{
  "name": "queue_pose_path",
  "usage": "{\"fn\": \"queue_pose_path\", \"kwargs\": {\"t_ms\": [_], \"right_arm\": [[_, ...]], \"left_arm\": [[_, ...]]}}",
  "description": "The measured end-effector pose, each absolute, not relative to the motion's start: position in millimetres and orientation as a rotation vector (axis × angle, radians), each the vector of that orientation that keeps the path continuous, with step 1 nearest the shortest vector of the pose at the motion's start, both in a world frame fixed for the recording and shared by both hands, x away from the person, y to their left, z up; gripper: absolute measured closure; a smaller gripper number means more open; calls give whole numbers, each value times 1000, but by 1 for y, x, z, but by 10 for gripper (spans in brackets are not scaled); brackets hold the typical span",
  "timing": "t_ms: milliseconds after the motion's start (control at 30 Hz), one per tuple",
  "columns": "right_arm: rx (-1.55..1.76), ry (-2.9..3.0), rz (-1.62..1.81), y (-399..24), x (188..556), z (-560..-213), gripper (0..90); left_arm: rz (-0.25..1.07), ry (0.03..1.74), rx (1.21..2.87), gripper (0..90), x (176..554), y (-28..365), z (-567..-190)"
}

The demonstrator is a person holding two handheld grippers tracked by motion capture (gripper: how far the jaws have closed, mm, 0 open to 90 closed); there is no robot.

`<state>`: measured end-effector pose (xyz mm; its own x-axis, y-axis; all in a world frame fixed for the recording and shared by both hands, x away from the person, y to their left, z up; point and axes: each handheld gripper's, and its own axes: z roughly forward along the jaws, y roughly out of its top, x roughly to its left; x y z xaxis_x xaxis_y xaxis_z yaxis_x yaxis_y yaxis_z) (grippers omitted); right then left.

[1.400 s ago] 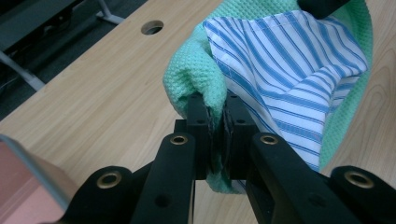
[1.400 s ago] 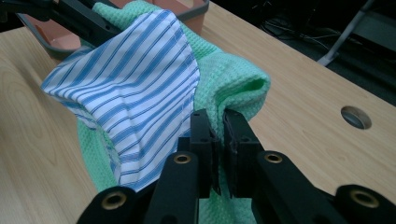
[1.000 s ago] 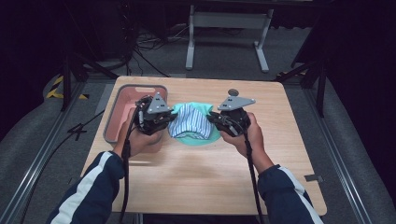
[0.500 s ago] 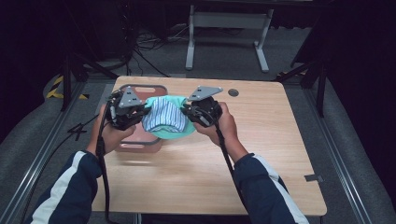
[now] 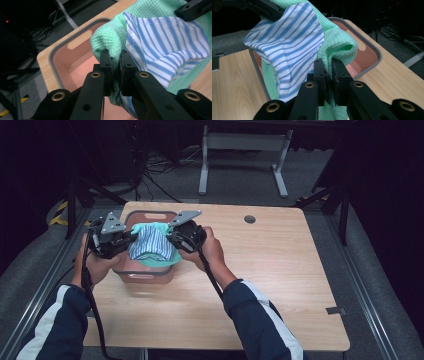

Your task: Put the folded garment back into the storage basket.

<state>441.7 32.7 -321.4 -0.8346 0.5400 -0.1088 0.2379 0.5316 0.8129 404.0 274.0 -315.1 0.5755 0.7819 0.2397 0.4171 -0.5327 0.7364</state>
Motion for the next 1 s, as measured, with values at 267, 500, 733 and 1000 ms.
{"fn": "queue_pose_path", "kwargs": {"t_ms": [267,500,733,1000], "right_arm": [[655,2450,1212,55,451,-330,832],[657,2478,1199,73,456,-342,832],[670,2499,1186,80,460,-354,831],[682,2528,1148,85,464,-368,827]], "left_arm": [[761,1000,2168,833,407,291,-319],[750,1035,2173,833,412,302,-330],[727,1044,2182,832,419,304,-343],[700,1060,2204,831,425,299,-360]]}}
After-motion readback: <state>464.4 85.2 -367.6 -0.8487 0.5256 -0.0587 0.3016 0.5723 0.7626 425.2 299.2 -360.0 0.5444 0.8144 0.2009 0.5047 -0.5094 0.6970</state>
